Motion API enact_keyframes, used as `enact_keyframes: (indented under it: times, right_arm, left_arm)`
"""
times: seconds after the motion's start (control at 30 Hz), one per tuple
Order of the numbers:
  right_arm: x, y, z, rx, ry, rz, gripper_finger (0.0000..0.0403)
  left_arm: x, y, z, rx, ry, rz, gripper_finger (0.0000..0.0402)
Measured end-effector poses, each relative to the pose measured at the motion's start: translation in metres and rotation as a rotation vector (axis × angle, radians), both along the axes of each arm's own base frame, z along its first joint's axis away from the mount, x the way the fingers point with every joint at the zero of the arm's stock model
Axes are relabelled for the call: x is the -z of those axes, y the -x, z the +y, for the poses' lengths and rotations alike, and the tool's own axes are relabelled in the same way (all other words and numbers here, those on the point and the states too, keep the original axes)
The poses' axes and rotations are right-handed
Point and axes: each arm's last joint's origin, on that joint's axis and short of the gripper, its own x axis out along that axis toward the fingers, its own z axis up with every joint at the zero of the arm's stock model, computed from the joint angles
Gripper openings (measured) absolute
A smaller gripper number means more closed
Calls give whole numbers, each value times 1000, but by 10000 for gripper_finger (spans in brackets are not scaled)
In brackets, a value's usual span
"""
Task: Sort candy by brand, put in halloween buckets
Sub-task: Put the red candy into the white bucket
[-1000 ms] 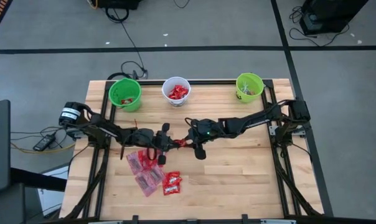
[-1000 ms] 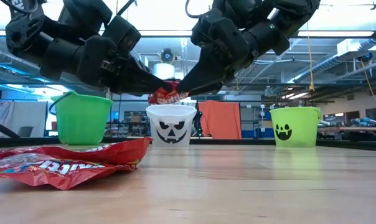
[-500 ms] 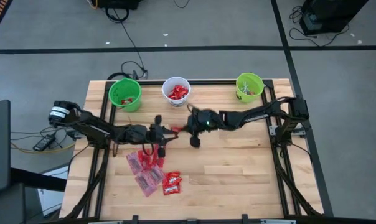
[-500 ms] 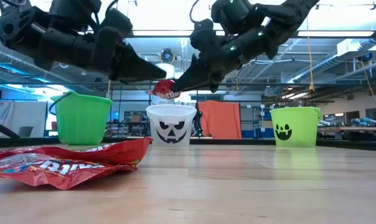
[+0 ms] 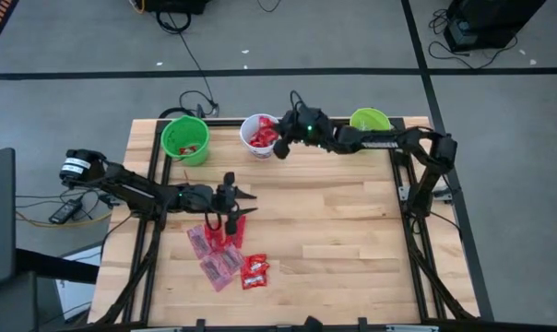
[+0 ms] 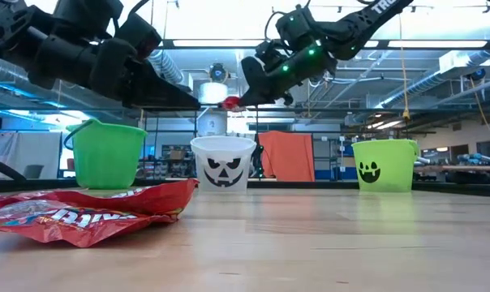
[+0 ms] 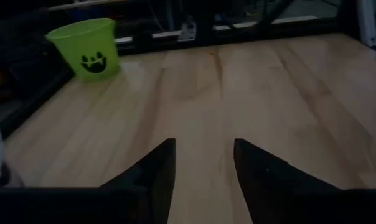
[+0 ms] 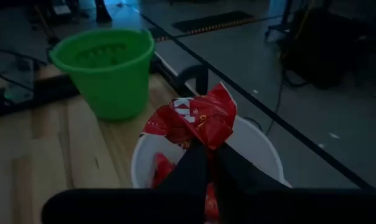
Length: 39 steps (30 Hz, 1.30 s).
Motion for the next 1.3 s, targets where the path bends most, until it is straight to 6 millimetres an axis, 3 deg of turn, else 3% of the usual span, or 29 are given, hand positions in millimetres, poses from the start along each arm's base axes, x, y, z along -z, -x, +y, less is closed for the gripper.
enact_keyframes:
  times: [0.13,0.43,0.7,0.97,1.3]
  right_arm:
    - [-4,3,-11,13,-17,-24,37]
    - [-9,5,-18,-23,-10,-83,129]
    - [-7,3,-14,-81,-79,-95,224]
    - [11,-2,21,-297,-245,69,248]
    - [28,-8,89,-430,-324,289,242]
  left_arm:
    - [1,0,0,5,-6,12,168]
    - [3,1,0,10,-5,28,168]
    - [4,1,-5,182,39,45,168]
    - [23,2,-14,389,101,177,167]
    - [37,-2,-39,579,190,184,167]
